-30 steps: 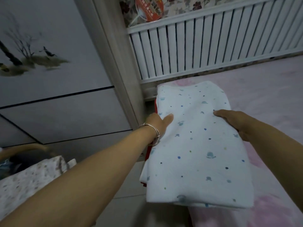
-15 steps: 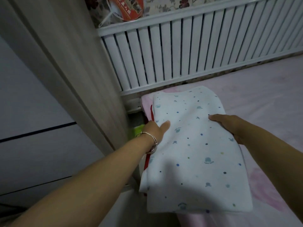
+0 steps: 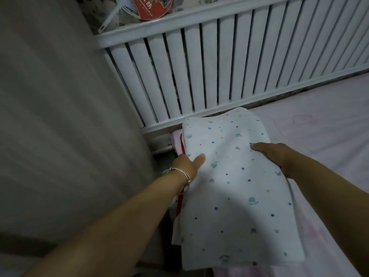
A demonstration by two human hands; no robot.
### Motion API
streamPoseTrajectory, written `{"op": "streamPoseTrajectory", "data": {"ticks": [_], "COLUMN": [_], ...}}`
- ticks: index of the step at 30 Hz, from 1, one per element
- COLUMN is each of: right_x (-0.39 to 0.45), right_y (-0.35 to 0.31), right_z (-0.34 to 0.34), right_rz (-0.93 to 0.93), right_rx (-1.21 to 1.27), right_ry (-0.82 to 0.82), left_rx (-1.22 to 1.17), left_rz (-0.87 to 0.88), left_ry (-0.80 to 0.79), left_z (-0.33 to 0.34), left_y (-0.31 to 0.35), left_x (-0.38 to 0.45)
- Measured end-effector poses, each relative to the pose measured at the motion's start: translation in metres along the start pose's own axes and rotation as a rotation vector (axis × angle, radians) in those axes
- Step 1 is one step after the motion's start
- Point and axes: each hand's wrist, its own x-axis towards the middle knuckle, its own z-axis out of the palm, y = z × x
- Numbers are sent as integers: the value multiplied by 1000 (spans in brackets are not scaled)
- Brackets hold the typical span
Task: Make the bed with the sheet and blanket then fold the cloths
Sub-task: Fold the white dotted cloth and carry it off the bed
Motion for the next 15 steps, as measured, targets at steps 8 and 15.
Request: {"op": "streamPoseTrajectory", "data": {"ticks": [8,15], "right_x": [148,270], "right_y": [-46,-60], "right_z": [30,49], "right_rz": [52,63], "right_rx": [-77,-183], "right_ry": [-22,-47], "left_rx": [-121,-200], "left_rz": [-108,-198], "left_ry": [1,28], "left_z": [8,36], "left_y": [14,9], "left_x": [132,236]}}
